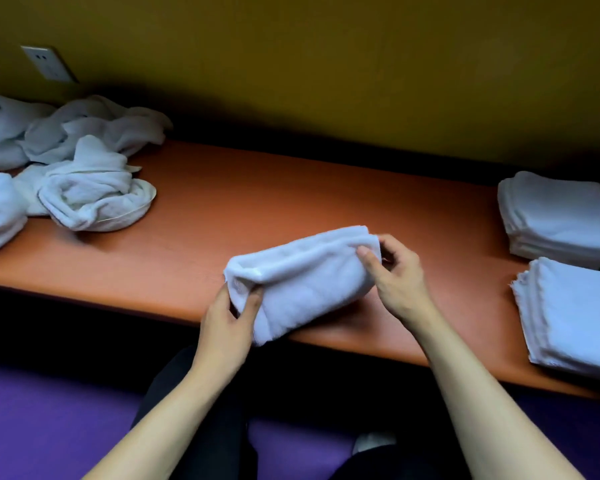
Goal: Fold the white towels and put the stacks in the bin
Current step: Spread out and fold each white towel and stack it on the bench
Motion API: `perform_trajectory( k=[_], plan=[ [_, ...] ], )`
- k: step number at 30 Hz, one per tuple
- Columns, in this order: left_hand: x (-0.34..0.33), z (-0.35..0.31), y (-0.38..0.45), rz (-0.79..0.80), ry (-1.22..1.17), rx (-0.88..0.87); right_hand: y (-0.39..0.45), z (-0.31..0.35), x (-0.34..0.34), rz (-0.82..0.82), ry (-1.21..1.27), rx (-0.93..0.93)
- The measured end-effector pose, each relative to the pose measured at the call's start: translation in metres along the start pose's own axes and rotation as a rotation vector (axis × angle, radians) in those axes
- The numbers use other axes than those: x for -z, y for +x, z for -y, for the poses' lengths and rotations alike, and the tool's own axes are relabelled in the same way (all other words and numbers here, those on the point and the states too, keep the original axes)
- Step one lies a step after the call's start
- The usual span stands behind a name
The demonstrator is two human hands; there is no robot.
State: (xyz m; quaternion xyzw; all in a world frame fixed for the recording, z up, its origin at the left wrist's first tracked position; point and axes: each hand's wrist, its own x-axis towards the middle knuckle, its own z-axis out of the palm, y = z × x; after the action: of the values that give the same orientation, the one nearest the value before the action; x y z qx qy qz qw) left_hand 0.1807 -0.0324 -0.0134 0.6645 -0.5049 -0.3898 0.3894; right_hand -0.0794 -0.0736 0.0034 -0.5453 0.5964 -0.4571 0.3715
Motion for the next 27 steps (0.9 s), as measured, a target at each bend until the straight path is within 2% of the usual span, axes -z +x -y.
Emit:
perform_trajectory(
  k=[5,9,11,14,16,18,21,24,27],
  plan=[
    [0.002,0.014,0.038,-0.050,0.133,0.130,0.045,-0.015,-0.042,-0.105,-0.105,-0.101],
    [-0.001,0.023,0.051,-0.089,0.339,0.220,0.048,-0.035,-0.060,-0.036,-0.440,-0.237],
    [-0.003,0.019,0.054,-0.114,0.404,0.250,0.039,-0.036,-0.060,-0.061,-0.540,-0.259],
    [-0.004,0.013,0.059,-0.077,0.436,0.295,0.020,-0.034,-0.052,-0.133,-0.600,-0.326],
    [-0.001,0.014,0.061,-0.025,0.444,0.339,0.011,-0.033,-0.052,-0.082,-0.602,-0.403],
    [-0.003,0.012,0.060,0.032,0.407,0.383,0.008,-0.032,-0.047,-0.029,-0.527,-0.465],
    [-0.007,0.007,0.056,0.039,0.323,0.421,0.014,-0.033,-0.038,-0.032,-0.247,-0.593],
    [-0.014,-0.005,0.048,0.006,0.201,0.382,0.014,-0.034,-0.025,-0.053,0.060,-0.737],
    [-0.029,-0.016,0.036,0.000,0.095,0.339,0.007,-0.036,-0.007,-0.057,0.188,-0.851]
  ],
)
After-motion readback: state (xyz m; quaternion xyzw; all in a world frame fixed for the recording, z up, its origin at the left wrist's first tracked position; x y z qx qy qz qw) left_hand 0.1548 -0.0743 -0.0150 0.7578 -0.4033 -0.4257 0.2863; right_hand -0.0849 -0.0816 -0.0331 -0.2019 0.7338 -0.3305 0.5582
